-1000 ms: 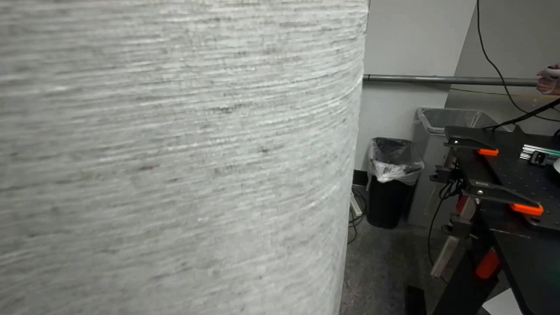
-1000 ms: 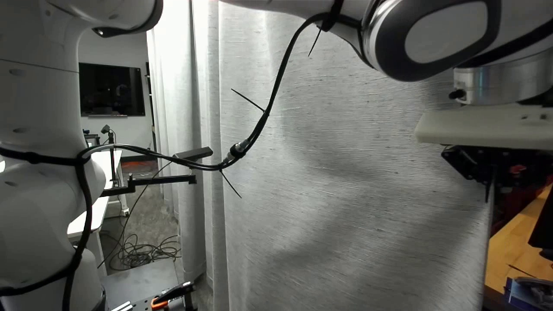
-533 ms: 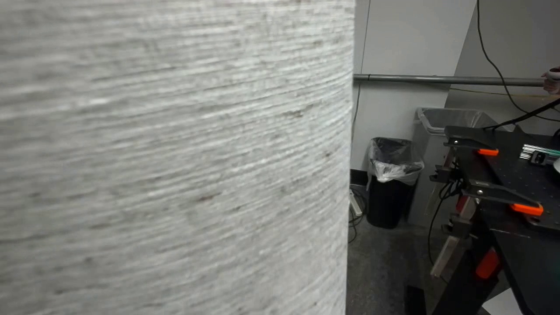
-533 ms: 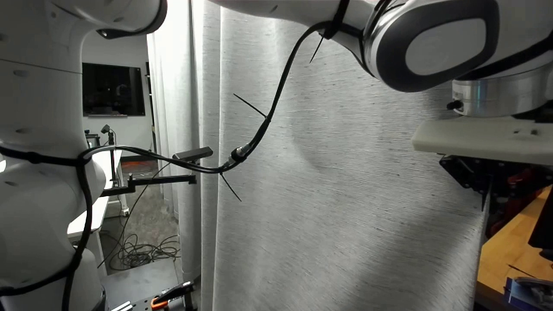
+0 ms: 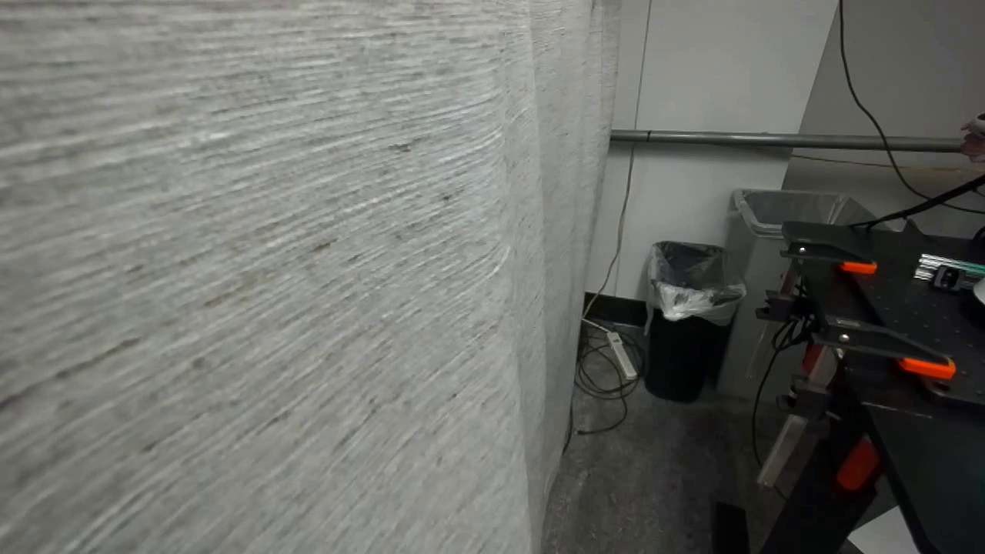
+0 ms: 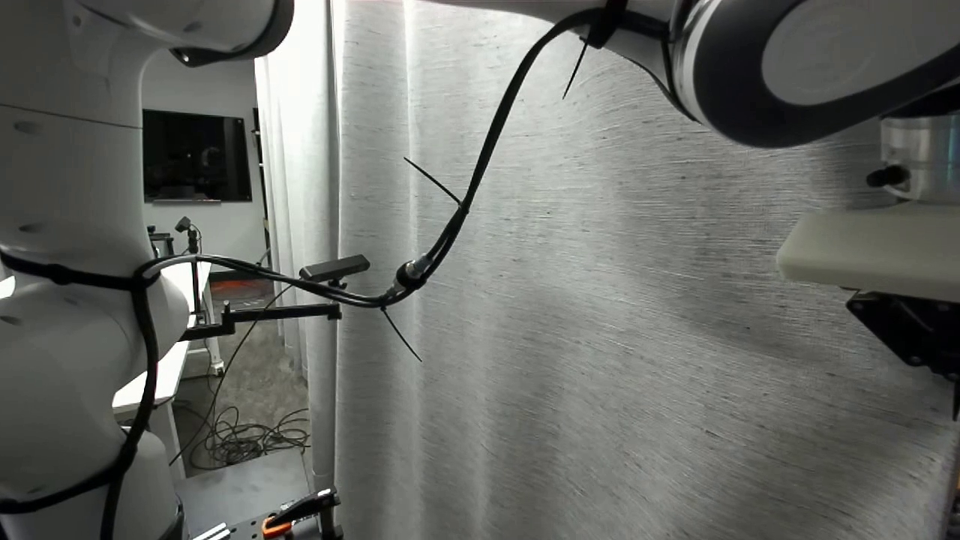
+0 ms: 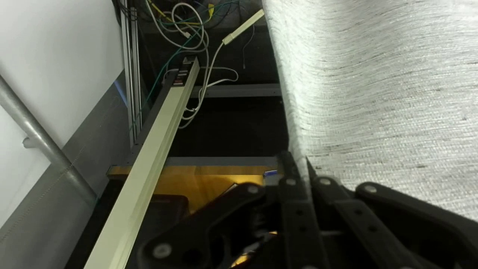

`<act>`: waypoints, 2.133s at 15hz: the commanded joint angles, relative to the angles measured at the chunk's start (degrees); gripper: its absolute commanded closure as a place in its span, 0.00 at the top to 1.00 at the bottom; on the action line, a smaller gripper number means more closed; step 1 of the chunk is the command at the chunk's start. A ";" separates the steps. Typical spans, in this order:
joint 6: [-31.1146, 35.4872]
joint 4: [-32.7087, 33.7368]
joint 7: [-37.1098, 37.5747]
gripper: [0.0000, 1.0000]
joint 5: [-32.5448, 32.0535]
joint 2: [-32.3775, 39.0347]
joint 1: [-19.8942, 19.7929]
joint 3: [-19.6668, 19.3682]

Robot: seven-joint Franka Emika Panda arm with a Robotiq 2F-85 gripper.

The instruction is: Pull the curtain to the right

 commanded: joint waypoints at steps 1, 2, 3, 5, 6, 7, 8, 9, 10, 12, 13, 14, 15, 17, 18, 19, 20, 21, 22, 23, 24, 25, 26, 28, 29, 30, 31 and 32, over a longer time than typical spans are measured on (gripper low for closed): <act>1.14 -0.07 1.71 0.01 -0.90 0.24 0.37 0.82; 1.30 -0.24 1.82 0.01 -1.34 0.19 0.71 1.10; 1.24 -0.22 1.91 0.01 -1.33 0.25 0.90 1.33; 1.02 -0.52 2.12 0.01 -1.34 0.15 1.25 1.80; 0.81 -0.63 2.20 0.01 -1.46 0.03 1.37 2.00; 0.31 -0.58 2.23 0.01 -1.16 -0.11 1.44 2.19; 0.19 -0.43 2.40 0.01 -1.34 -0.12 1.53 2.26; 0.02 -0.05 2.62 0.01 -1.53 0.03 1.47 2.19; -0.07 0.46 2.87 0.01 -1.67 0.18 1.15 1.85; -0.07 1.00 3.49 0.01 -2.24 -0.03 0.30 0.82; -0.04 1.15 3.76 0.01 -2.67 -0.44 -0.39 -0.04; 0.01 1.35 4.16 0.01 -3.14 -0.72 -0.95 -0.86; 0.06 1.64 4.49 0.01 -3.54 -1.03 -1.64 -1.73; 0.09 2.40 4.86 0.01 -4.14 -1.31 -2.67 -3.13; 0.12 2.75 4.96 0.01 -4.28 -1.41 -3.05 -3.63; 0.19 2.97 5.03 0.01 -4.27 -1.34 -3.19 -3.85; 0.34 2.97 5.12 0.01 -4.41 -1.29 -3.15 -3.93; 0.58 2.79 5.19 0.01 -4.62 -1.29 -2.99 -3.85; 0.78 2.35 5.15 0.01 -4.71 -1.39 -2.55 -3.47; 0.97 2.01 5.19 0.01 -4.96 -1.41 -2.08 -3.04; 1.01 1.61 5.08 0.01 -5.05 -1.51 -1.59 -2.48; 0.91 1.17 4.84 0.01 -4.94 -1.64 -1.05 -1.81; 0.76 0.66 4.60 0.01 -4.74 -1.73 -0.47 -1.05; 0.59 -0.39 4.37 0.01 -3.84 -1.64 0.73 0.51; 0.44 -0.64 4.39 0.01 -3.52 -1.44 1.23 1.21; 0.46 -1.55 4.43 0.01 -3.31 -1.60 1.82 1.91; 0.43 -2.32 4.55 0.01 -3.05 -1.71 2.34 2.56; 0.33 -3.49 4.67 0.01 -2.68 -2.13 2.88 3.23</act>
